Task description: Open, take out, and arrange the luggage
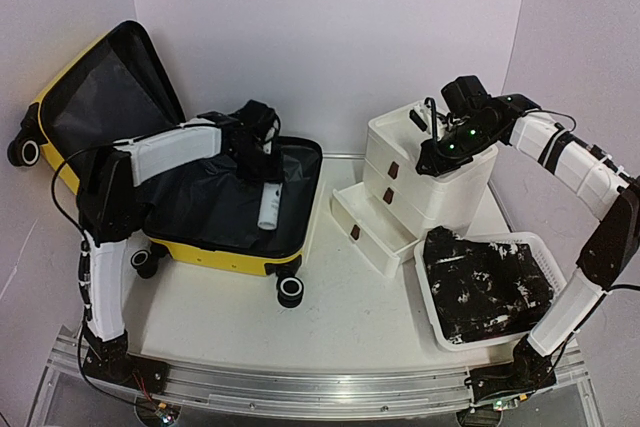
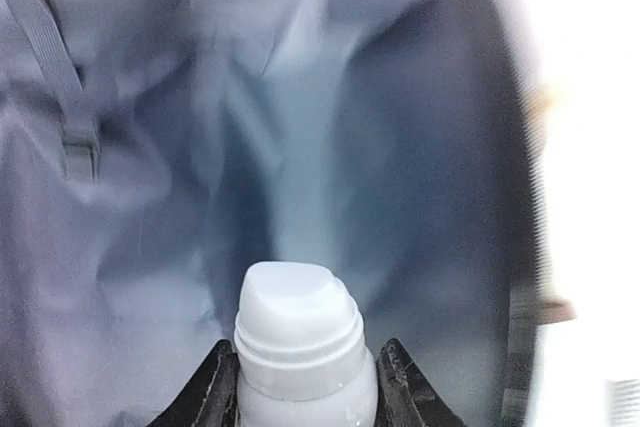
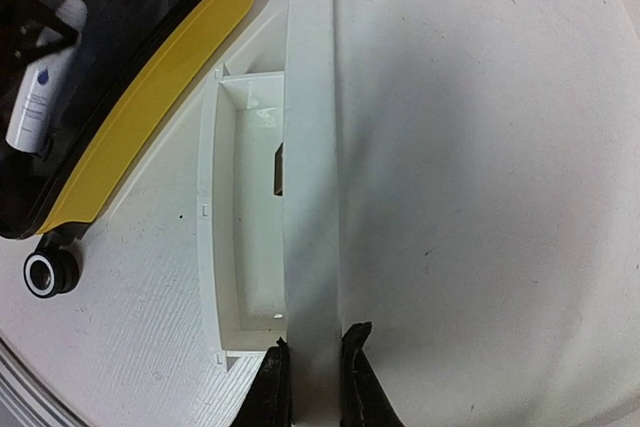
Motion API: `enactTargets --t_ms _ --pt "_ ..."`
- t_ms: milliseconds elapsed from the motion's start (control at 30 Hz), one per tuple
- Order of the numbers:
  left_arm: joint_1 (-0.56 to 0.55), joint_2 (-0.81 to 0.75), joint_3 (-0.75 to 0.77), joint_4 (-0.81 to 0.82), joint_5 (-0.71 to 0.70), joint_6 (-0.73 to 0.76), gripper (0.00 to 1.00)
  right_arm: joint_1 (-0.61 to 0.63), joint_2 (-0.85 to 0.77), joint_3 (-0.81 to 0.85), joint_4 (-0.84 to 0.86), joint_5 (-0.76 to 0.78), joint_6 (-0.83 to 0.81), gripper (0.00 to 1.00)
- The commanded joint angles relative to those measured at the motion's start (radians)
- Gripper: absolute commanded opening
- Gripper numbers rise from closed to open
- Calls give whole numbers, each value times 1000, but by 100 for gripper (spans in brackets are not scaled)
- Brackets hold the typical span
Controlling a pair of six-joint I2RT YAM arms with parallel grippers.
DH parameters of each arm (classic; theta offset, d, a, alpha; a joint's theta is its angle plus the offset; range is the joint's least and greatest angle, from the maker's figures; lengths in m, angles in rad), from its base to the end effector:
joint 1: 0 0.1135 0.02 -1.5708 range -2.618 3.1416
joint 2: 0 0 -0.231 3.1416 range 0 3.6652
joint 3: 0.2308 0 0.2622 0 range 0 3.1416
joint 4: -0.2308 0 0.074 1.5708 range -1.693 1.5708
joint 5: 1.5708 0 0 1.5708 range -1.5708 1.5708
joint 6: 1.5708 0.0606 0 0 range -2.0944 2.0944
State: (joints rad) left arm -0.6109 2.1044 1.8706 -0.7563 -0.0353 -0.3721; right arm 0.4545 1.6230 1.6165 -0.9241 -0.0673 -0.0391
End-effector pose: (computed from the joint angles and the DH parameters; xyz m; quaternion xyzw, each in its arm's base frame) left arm 0.3891 -0.2699 0.1991 0.1091 0.9518 -0.1202 0.2603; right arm 0.3289 0.1652 0.2947 -0.2420 0.9173 0.0961 0.3011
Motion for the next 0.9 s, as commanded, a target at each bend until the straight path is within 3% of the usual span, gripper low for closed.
enactTargets --t_ms 0,67,133,333,500,700,867 --pt "12 -228 -87 389 201 -238 22 -3 6 -6 -36 -16 70 0" --pt "9 -261 -226 624 279 -456 19 -3 10 -7 -33 -24 73 0" --pt "-3 -250 -269 793 292 -595 19 -2 15 -6 -28 -34 77 0" --pt "-109 -120 -226 970 143 -848 17 -2 22 -2 -14 -53 92 0" --pt "-193 21 -168 996 4 -940 16 -2 23 -5 -9 -62 115 0" --pt "-266 136 -72 997 -113 -933 17 -3 14 -27 -5 -67 113 0" --pt "-305 164 -67 993 -197 -845 28 -2 7 -25 -4 -75 111 0"
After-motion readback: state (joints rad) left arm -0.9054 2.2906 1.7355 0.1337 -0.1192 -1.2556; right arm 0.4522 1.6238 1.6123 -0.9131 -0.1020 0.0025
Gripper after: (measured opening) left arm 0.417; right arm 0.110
